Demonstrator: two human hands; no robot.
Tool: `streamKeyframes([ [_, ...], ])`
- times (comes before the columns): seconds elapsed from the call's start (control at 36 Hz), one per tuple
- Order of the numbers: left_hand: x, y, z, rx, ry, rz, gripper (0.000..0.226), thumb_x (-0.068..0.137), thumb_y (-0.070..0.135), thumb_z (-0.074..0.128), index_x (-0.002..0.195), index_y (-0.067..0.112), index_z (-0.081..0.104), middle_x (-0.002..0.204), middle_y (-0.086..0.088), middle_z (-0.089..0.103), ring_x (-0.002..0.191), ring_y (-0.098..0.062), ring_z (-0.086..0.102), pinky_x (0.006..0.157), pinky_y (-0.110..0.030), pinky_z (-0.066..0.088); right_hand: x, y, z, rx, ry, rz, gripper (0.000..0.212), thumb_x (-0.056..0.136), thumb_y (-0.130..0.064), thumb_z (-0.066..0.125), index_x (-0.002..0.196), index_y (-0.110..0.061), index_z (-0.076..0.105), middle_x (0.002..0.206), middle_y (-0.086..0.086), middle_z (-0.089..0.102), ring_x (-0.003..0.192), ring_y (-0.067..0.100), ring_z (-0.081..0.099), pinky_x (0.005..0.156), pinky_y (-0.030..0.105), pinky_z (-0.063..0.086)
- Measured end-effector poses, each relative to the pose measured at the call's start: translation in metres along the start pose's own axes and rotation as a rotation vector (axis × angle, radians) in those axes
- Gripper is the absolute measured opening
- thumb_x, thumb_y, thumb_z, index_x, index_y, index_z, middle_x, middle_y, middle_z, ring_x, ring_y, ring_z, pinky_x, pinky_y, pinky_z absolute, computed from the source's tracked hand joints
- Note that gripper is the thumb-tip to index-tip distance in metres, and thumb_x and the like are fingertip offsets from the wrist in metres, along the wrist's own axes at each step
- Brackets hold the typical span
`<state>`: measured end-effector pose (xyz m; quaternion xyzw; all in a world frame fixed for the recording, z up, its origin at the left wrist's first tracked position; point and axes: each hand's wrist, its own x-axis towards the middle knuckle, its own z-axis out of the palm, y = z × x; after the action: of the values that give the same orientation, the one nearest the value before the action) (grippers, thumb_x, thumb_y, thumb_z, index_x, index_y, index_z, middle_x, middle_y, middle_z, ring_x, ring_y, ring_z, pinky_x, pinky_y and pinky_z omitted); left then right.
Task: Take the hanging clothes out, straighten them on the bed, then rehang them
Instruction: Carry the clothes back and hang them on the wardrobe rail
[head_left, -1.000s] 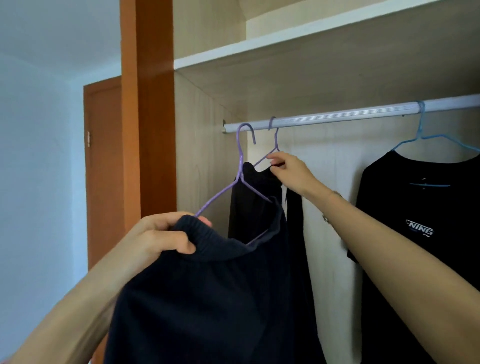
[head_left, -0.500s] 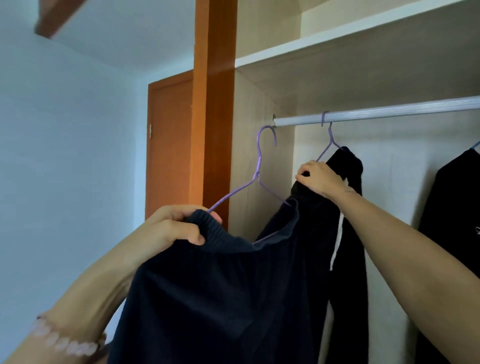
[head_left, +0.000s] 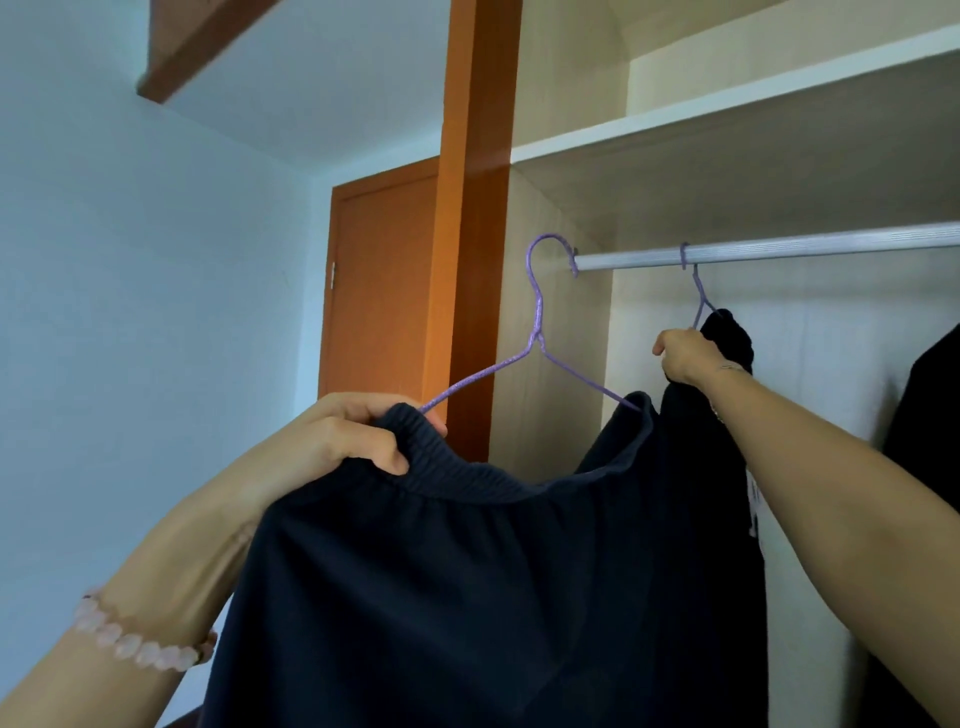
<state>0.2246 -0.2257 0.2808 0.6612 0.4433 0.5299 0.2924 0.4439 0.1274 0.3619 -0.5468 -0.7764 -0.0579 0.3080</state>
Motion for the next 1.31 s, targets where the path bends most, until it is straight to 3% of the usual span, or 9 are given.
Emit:
streamKeyframes([
  [0.17,-0.002,0.001,-0.007,-0.005,0.021,0.026,0.036,0.033,0.015,0.064,0.068,0.013,0.074,0.067,-0.007,0.068,0.06,-0.015,0.067,0.055,-0.021,0.053,-0.009,0.014,-0.011,0.154,0.104,0.039,0.052,0.091,0.01,0.044,0.142,-0.002,0.044,0.143,0.026,0.044,0.129,0.038,0.047,0.105,0.037,0.044],
  [0.33,0.01,0.0,-0.006,0.067,0.004,0.057,0.036,0.034,0.019,0.064,0.069,0.018,0.075,0.068,-0.002,0.069,0.063,-0.011,0.066,0.058,-0.02,0.05,-0.024,0.032,-0.019,0.329,0.213,0.12,0.036,0.095,-0.003,0.048,0.129,0.008,0.052,0.129,0.028,0.056,0.117,0.041,0.053,0.094,0.038,0.047],
  [0.42,0.028,-0.003,0.003,0.079,-0.022,0.065,0.028,0.045,0.006,0.06,0.067,0.018,0.074,0.067,-0.002,0.068,0.064,-0.011,0.066,0.06,-0.02,0.049,-0.03,0.035,-0.018,0.381,0.206,0.135,0.041,0.093,-0.006,0.051,0.132,0.005,0.051,0.129,0.027,0.056,0.116,0.041,0.054,0.092,0.037,0.047],
  [0.61,0.073,-0.015,0.017,0.013,0.037,0.037,0.031,0.051,-0.002,0.05,0.071,0.008,0.071,0.069,-0.009,0.066,0.063,-0.015,0.065,0.057,-0.019,0.053,-0.036,0.041,-0.035,0.357,0.154,0.166,0.051,0.091,0.003,0.045,0.142,0.003,0.039,0.14,0.026,0.046,0.125,0.042,0.047,0.103,0.04,0.043],
  [0.78,0.122,-0.02,0.032,-0.009,0.105,0.002,0.024,0.062,-0.013,0.048,0.065,0.002,0.067,0.055,-0.006,0.064,0.049,-0.013,0.062,0.044,-0.014,0.046,-0.045,0.051,-0.041,0.299,0.137,0.16,0.058,0.093,0.004,0.041,0.15,-0.004,0.032,0.143,0.023,0.046,0.127,0.04,0.047,0.102,0.037,0.043],
  [0.86,0.154,-0.025,0.041,-0.005,0.118,-0.011,0.03,0.07,-0.018,0.041,0.067,0.001,0.064,0.053,-0.006,0.063,0.049,-0.016,0.061,0.047,-0.016,0.046,-0.05,0.059,-0.042,0.308,0.124,0.136,0.058,0.091,0.006,0.039,0.148,-0.005,0.036,0.141,0.023,0.049,0.123,0.039,0.051,0.098,0.038,0.045],
  [0.97,0.194,-0.024,0.055,0.001,0.124,-0.047,0.021,0.054,-0.002,0.052,0.07,0.001,0.066,0.058,-0.009,0.064,0.056,-0.023,0.061,0.055,-0.022,0.048,-0.056,0.074,-0.039,0.301,0.113,0.119,0.056,0.092,0.008,0.035,0.147,-0.003,0.035,0.147,0.02,0.045,0.132,0.035,0.045,0.107,0.034,0.038],
  [1.11,0.254,-0.008,0.064,0.004,0.174,-0.07,0.016,0.04,0.002,0.051,0.041,0.012,0.063,0.041,-0.002,0.059,0.047,-0.022,0.056,0.039,-0.013,0.04,-0.052,0.089,-0.041,0.315,0.107,0.118,0.057,0.097,0.003,0.036,0.152,-0.006,0.027,0.154,0.015,0.037,0.14,0.029,0.038,0.112,0.028,0.031],
  [1.31,0.321,-0.003,0.076,0.009,0.234,-0.041,0.008,0.05,0.0,0.057,0.051,0.005,0.05,0.058,-0.01,0.049,0.06,-0.026,0.045,0.052,-0.027,0.031,-0.052,0.096,-0.045,0.269,0.122,0.126,0.05,0.095,0.006,0.035,0.144,-0.002,0.036,0.14,0.019,0.051,0.129,0.032,0.049,0.104,0.031,0.04],
])
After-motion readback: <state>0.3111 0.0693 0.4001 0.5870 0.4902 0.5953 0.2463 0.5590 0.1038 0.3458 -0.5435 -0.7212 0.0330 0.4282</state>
